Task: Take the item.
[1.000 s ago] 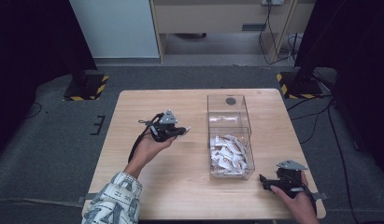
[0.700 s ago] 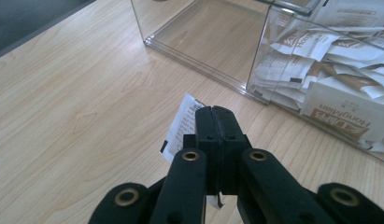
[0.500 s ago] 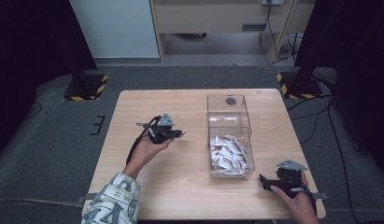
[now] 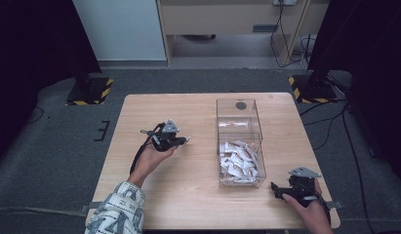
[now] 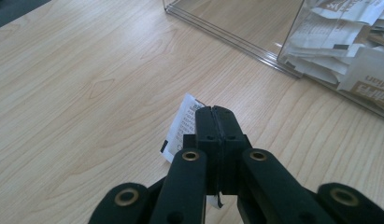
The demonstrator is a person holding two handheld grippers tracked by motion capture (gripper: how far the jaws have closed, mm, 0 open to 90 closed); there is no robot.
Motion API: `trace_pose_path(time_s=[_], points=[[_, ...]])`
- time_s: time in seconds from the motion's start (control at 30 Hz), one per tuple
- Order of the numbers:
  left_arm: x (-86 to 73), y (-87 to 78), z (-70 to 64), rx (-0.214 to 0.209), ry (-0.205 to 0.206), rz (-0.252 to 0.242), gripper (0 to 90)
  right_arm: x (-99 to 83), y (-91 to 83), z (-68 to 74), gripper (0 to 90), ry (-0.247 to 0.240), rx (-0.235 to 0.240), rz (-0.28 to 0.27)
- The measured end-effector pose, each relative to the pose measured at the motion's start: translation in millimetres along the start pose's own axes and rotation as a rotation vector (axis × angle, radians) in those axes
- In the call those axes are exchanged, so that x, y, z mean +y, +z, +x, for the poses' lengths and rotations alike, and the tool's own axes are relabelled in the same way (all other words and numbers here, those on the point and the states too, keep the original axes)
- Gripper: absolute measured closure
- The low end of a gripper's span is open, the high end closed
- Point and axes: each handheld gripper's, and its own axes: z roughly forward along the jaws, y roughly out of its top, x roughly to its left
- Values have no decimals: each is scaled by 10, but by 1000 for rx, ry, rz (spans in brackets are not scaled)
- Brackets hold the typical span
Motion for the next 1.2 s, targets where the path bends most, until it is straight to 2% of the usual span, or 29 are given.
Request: trace_pose_path(time_s=[0.2, 0.4, 1.2], points=[[-32, 22, 17, 13, -9, 0, 894, 0, 0, 0, 8, 0, 0, 0], [-59, 48, 72, 49, -32, -1, 893, 0, 0, 1, 8, 0, 0, 0], [-118, 227, 75, 52, -44, 17, 883, -7, -7, 5, 8, -3, 6, 0]])
